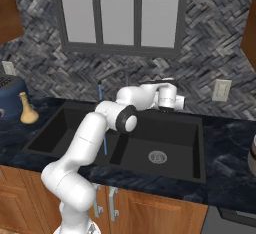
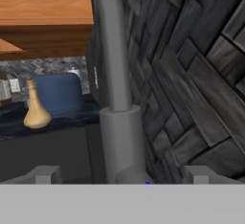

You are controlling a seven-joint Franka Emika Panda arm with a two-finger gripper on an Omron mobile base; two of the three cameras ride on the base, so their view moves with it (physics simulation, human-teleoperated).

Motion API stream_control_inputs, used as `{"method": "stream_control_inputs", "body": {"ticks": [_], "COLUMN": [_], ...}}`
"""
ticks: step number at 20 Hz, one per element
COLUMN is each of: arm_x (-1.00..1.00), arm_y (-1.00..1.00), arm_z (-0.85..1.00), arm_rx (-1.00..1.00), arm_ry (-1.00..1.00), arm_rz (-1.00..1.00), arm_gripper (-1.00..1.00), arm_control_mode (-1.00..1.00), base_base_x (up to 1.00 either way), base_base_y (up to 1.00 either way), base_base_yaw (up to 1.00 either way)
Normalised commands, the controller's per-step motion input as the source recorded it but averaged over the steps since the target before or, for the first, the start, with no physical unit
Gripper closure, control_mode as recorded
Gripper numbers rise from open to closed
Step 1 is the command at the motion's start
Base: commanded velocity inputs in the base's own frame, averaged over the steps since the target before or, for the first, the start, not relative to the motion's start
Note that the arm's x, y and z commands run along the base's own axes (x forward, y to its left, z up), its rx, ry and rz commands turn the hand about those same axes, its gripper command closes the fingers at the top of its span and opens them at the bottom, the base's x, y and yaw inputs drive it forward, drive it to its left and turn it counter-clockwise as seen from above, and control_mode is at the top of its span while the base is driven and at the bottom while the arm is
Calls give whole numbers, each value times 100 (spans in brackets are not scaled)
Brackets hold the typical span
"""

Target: Turn on the sink faucet. Then move the onion from the counter to the sink. Turn off the sink. Move the vegetable from the sink to the pot next to the stove. Finally move the pot to the rear left burner.

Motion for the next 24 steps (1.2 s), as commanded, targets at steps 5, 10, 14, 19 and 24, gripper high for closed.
{"method": "stream_control_inputs", "body": {"ticks": [5,10,14,19,24], "arm_x": [0,0,0,0,0], "arm_y": [41,35,18,21,27], "arm_z": [6,0,0,0,0], "arm_rx": [0,0,0,0,0], "arm_ry": [0,0,0,-1,0], "arm_rz": [4,3,2,2,2], "arm_gripper": [-100,-100,-100,-100,-100], "arm_control_mode": [-100,-100,-100,-100,-100], "base_base_x": [0,0,0,0,0], "base_base_y": [0,0,0,0,0], "base_base_yaw": [0,0,0,0,0]}}
